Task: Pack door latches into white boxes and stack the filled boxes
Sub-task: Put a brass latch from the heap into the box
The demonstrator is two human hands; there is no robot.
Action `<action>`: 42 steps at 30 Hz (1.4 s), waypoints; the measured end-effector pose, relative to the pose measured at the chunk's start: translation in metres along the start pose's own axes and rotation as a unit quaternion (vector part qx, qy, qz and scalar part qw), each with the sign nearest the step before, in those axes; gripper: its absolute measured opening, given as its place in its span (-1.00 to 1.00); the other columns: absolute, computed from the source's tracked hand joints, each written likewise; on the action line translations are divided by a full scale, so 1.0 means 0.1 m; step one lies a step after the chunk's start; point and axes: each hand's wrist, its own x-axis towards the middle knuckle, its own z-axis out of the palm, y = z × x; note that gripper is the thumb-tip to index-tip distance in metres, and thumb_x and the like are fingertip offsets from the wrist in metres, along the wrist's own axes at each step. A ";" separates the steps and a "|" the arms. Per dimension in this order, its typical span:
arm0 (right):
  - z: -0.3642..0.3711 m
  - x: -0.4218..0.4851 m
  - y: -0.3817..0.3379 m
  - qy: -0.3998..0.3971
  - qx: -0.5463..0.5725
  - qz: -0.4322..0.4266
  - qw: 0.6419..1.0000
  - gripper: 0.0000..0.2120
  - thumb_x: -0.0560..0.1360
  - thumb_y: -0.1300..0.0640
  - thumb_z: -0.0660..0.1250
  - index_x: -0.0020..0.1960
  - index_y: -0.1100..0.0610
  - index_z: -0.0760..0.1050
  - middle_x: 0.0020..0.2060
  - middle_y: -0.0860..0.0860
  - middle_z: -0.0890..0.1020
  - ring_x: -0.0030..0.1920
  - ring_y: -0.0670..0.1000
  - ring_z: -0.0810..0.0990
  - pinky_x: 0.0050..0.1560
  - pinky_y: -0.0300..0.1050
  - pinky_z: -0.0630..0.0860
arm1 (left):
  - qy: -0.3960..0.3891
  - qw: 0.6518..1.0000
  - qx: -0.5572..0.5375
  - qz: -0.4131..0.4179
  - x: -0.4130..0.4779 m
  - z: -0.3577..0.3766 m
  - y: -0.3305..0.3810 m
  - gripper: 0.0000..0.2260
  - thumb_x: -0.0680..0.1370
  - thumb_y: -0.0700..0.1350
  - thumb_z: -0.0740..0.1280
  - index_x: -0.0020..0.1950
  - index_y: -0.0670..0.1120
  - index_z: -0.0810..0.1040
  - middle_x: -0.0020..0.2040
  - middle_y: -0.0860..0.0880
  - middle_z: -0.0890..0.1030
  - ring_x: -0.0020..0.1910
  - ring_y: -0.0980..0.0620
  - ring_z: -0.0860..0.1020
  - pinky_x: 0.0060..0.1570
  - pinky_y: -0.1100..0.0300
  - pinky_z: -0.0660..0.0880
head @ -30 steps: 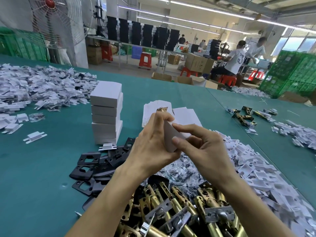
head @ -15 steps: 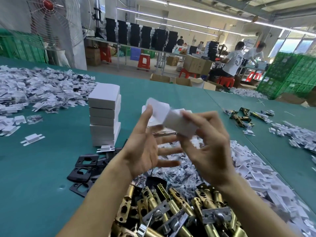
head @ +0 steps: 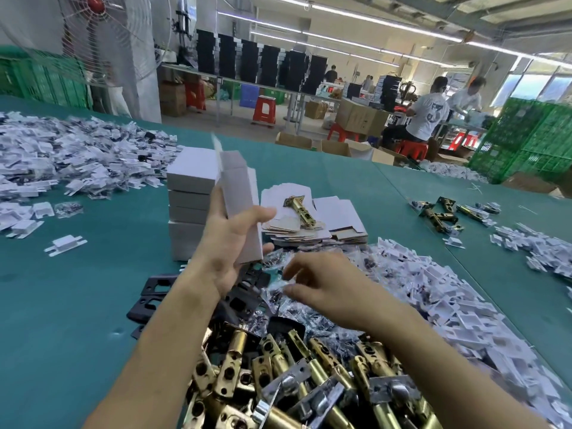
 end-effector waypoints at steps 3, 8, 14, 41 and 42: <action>0.18 0.10 -0.23 -0.108 -0.014 0.007 0.994 -0.83 0.54 0.01 0.40 0.07 0.06 0.61 -0.05 0.02 0.68 -0.07 -0.02 0.65 0.04 0.04 0.63 | 0.020 0.990 0.115 0.074 0.02 0.00 -0.03 -0.24 0.21 -0.04 0.52 0.39 0.14 0.40 0.04 0.10 0.55 -0.08 0.12 0.57 -0.13 0.00 0.63; 0.47 0.20 -0.47 -0.138 -0.149 -0.131 0.970 -0.61 0.45 0.23 0.39 0.19 -0.14 0.58 0.10 -0.03 0.56 0.13 0.05 0.53 0.02 0.02 0.56 | 0.040 0.981 0.153 0.110 0.01 -0.05 0.00 -0.09 0.10 0.28 0.56 0.41 0.10 0.39 0.07 0.13 0.58 -0.15 0.32 0.60 -0.26 0.24 0.58; 0.58 0.26 -0.48 -0.082 -0.277 -0.295 0.911 -0.78 0.49 0.05 0.43 0.10 -0.17 0.62 0.12 -0.08 0.50 0.16 0.01 0.39 -0.03 -0.10 0.36 | 0.030 0.983 0.142 0.110 -0.02 -0.03 0.04 -0.35 0.24 0.17 0.54 0.31 0.13 0.51 0.03 0.09 0.60 -0.21 0.30 0.58 -0.18 -0.06 0.67; -0.67 -0.05 -0.15 0.357 0.215 -0.096 0.904 -0.37 0.44 0.26 0.51 0.28 0.05 0.15 -0.21 0.12 0.69 -0.25 0.07 0.70 -0.11 0.07 0.65 | -0.295 0.937 0.186 -0.024 -0.07 0.08 -0.24 -0.53 0.20 -0.02 0.47 0.11 0.04 0.59 -0.01 -0.09 0.54 -0.15 0.07 0.58 -0.18 0.03 0.64; -0.67 -0.04 -0.17 0.352 0.204 -0.092 0.909 -0.41 0.44 0.24 0.51 0.23 0.05 0.16 -0.22 0.11 0.69 -0.26 0.09 0.69 -0.14 0.10 0.63 | -0.296 0.938 0.177 -0.031 -0.08 0.08 -0.25 -0.47 0.19 -0.02 0.47 0.16 -0.03 0.56 0.01 -0.13 0.53 -0.12 0.04 0.58 -0.16 -0.01 0.65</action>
